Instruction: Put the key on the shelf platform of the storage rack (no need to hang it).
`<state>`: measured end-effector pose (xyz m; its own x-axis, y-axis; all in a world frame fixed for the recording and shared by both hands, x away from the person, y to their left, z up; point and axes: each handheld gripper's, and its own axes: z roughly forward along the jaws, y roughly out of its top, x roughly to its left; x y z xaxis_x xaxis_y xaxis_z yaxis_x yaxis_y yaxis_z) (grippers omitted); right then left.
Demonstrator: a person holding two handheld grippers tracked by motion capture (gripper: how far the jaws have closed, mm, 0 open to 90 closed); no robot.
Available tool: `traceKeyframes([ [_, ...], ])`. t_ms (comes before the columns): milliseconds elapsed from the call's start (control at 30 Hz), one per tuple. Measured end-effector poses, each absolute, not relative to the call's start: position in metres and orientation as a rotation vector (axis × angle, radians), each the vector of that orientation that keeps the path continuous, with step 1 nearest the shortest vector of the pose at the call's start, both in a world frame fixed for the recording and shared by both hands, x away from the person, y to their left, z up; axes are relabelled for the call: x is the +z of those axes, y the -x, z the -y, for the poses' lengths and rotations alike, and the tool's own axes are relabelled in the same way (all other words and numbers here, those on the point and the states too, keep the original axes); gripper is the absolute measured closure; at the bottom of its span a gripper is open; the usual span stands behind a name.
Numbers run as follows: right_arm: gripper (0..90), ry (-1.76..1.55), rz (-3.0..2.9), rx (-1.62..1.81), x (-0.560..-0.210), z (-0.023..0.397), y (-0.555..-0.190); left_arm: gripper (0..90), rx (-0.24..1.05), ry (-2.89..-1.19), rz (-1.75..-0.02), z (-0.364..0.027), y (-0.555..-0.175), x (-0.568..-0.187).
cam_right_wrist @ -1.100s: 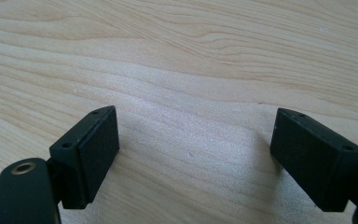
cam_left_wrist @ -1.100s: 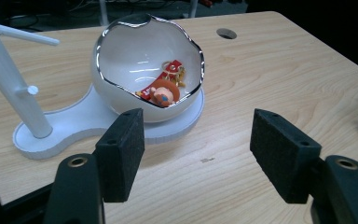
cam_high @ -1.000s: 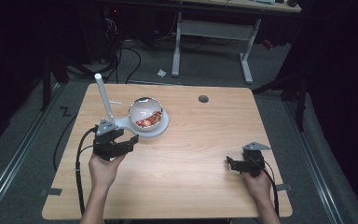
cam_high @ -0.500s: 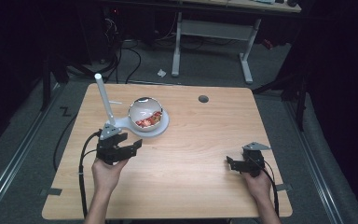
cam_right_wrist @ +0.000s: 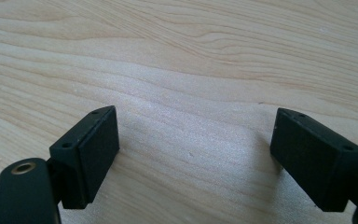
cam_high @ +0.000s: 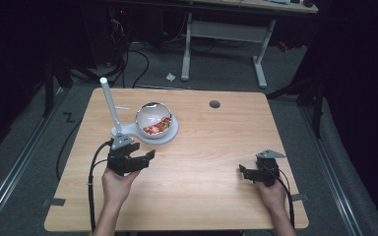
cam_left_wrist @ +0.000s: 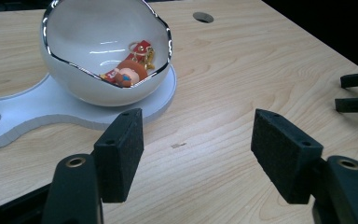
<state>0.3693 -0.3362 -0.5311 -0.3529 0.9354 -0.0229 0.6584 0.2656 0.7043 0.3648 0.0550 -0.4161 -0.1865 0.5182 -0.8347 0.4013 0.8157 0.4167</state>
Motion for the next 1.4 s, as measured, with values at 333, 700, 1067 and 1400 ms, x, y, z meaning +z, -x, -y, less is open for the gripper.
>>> traceKeyframes([
  [333,15.3,-1.444,-2.102,0.847,-0.531,0.336,-0.369,34.5,0.095,-0.71,-1.815,-0.049,-0.364,-0.42],
  [700,15.3,-1.445,-2.103,0.847,-0.531,0.336,-0.369,34.2,0.101,-0.728,-1.818,-0.037,-0.365,-0.427],
  [1067,15.2,-1.444,-2.103,0.848,-0.531,0.336,-0.369,34.1,0.085,-0.756,-1.819,-0.029,-0.365,-0.434],
  [1400,15.2,-1.444,-2.103,0.848,-0.531,0.336,-0.369,34.2,0.093,-0.801,-1.832,-0.02,-0.366,-0.445],
])
